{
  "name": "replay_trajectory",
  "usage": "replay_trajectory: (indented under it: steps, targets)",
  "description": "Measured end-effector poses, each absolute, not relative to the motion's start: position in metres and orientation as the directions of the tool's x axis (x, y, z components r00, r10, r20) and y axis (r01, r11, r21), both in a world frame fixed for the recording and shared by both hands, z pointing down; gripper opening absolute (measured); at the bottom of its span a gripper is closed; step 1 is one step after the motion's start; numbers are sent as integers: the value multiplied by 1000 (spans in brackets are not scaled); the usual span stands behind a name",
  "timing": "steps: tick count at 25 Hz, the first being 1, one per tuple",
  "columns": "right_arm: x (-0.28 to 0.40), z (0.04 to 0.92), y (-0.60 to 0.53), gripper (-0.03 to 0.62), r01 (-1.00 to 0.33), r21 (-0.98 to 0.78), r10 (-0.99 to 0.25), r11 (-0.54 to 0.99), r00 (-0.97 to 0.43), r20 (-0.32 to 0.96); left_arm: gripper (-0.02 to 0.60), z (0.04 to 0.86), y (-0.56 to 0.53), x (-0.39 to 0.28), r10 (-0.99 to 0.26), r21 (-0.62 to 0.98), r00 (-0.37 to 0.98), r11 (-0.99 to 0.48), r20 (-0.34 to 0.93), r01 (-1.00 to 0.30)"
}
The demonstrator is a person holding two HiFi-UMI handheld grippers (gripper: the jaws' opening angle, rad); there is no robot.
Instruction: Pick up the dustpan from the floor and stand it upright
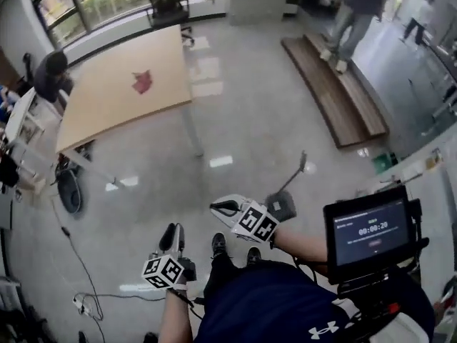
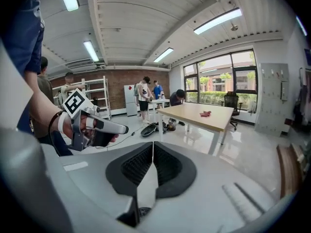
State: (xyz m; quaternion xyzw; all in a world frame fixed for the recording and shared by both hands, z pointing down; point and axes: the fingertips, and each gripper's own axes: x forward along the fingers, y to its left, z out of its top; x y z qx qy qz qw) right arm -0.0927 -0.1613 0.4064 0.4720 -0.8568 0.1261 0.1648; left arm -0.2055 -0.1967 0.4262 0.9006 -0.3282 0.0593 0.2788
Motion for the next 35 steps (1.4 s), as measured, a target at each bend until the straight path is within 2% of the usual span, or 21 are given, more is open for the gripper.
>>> replay_trajectory:
  steps: [4, 9, 13, 17, 20, 24, 29, 35]
  targets:
    - [-31, 436, -160, 15, -932, -97, -826, 348, -354, 440, 103, 442, -211, -141, -407, 469, 865, -727, 294, -501]
    - [57, 453, -95, 15, -992, -122, -886, 16, -71, 459, 103, 460, -168, -63, -147, 495, 945, -822, 293, -281]
    - [104, 457, -39, 15, -962, -110, -877, -248, 175, 448, 103, 473, -127, -18, 91, 510, 951, -857, 294, -76]
    - [101, 476, 8, 15, -877, -177, -830, -446, 331, 449, 103, 486, -101, -11, 289, 536, 908, -839, 303, 89]
    - [78, 487, 35, 15, -810, -218, -790, -544, 406, 460, 103, 494, -86, -18, 390, 557, 863, -815, 323, 160]
    - [62, 491, 76, 15, -718, -190, -705, -669, 532, 470, 103, 507, -65, -8, 509, 560, 804, -780, 308, 279]
    - [56, 471, 111, 15, -665, -149, -647, -732, 610, 457, 103, 488, -42, 13, 571, 525, 775, -763, 272, 378]
    - [42, 466, 142, 15, -620, -157, -618, -769, 655, 435, 103, 482, -7, -1, 625, 517, 726, -739, 288, 432]
